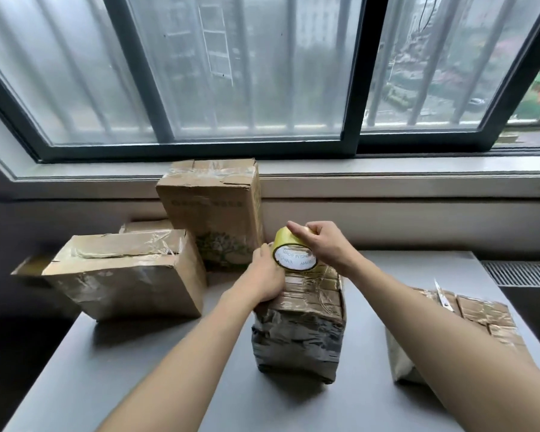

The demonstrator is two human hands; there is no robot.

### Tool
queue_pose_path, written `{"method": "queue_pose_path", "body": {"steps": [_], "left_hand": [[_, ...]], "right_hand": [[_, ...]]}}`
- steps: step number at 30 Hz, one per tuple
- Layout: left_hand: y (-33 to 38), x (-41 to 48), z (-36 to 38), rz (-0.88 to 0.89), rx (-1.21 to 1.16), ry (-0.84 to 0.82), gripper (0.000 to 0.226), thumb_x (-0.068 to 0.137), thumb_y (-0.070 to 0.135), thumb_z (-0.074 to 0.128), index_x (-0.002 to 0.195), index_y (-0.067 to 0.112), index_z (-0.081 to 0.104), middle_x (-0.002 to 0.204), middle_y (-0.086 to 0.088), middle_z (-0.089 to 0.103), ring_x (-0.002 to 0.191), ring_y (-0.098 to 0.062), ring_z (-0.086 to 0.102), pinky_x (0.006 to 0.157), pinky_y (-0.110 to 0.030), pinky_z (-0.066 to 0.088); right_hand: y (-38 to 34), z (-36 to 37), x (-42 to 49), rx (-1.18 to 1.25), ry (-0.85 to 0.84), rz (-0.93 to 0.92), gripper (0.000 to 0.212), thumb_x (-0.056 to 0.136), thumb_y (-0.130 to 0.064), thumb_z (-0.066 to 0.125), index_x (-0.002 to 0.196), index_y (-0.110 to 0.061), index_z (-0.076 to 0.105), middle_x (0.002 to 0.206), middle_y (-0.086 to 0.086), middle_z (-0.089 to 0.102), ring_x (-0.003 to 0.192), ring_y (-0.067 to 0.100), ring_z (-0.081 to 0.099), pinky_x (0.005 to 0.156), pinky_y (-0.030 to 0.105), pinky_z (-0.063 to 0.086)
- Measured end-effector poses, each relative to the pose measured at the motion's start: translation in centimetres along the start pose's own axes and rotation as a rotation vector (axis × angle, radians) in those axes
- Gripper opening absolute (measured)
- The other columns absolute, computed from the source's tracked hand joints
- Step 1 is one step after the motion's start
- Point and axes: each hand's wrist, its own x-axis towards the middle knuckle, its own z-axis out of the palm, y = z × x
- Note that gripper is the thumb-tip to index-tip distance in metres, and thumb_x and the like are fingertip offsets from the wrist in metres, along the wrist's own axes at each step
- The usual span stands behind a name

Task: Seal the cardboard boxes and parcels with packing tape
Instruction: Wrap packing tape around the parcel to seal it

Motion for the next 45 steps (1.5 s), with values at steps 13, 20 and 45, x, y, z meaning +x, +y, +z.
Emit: {"method": "queue_pose_path", "body": {"steps": [13,20,45], "left_hand": [[-0.9,-0.8,0.7,-0.086,0.317,-0.032,0.127,0.060,0.103,0.023,0.158,0.029,-0.007,0.167,0.002,0.002,0.151,-0.025,0.016,0.116,-0.053,0.029],[0.2,-0.6,1.1,-0.091,0.566,-0.018,0.096,0.086,0.083,0.010,0.159,0.022,-0.006,0.166,0.002,-0.010,0.153,-0.018,-0.003,0.120,-0.051,0.016],[4.2,-1.0,3.9,0.046,0.593,-0.173,0.122,0.073,0.093,0.019,0.157,0.009,-0.010,0.164,-0.006,-0.019,0.152,-0.019,-0.015,0.123,-0.046,-0.008]], "right_hand": [[-1.6,-0.9,1.0,-0.254,0.043,-0.027,0.059,0.096,-0.039,0.058,0.049,-0.019,0.027,0.047,-0.004,0.022,0.045,0.015,0.024,0.045,0.031,0.022],[-1.2,-5.2,0.3,-0.458,-0.024,-0.073,0.046,0.092,-0.029,0.056,0.052,-0.015,0.037,0.051,0.000,0.035,0.052,0.017,0.033,0.049,0.032,0.029],[2.8,-9.2,-1.8,-0.347,0.111,-0.045,0.053,0.094,-0.027,0.052,0.051,-0.019,0.021,0.045,-0.007,0.018,0.047,0.014,0.018,0.053,0.035,0.024]]}}
